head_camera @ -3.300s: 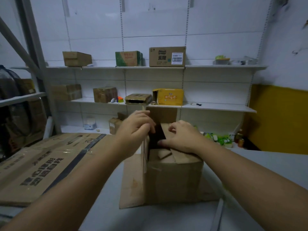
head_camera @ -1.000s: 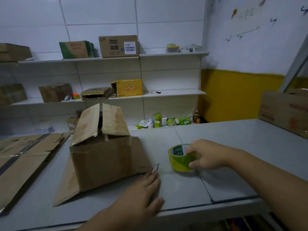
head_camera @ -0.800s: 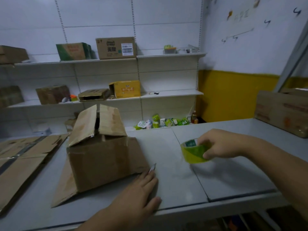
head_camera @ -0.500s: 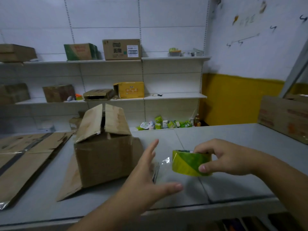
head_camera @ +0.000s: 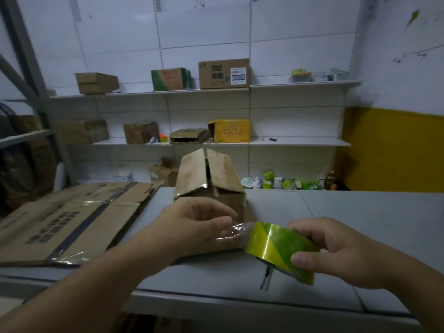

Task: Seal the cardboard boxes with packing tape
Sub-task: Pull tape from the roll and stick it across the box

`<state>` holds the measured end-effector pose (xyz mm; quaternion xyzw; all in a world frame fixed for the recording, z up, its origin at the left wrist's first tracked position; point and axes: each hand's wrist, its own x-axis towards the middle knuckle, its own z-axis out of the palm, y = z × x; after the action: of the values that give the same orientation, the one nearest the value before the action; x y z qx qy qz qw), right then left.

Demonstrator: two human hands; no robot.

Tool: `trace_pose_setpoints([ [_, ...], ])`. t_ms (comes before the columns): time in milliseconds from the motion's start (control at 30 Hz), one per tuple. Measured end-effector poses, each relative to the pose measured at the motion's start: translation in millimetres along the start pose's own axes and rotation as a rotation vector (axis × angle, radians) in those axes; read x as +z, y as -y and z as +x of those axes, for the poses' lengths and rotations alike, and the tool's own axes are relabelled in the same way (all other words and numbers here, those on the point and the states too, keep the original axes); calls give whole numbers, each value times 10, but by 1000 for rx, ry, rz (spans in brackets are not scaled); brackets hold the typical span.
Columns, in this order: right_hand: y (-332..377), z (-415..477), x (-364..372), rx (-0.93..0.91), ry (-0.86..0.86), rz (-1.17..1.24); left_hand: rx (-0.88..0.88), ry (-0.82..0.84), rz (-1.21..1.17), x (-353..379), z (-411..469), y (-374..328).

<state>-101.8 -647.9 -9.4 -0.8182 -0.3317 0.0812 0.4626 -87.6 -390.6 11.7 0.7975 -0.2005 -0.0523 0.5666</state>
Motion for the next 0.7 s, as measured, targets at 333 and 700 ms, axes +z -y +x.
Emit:
trace_pose_setpoints([
  [333, 201, 149, 363, -18, -99, -256, 6, 104, 926, -349, 91, -590],
  [700, 451, 248, 629, 1, -161, 13, 128, -6, 484, -567, 126, -851],
])
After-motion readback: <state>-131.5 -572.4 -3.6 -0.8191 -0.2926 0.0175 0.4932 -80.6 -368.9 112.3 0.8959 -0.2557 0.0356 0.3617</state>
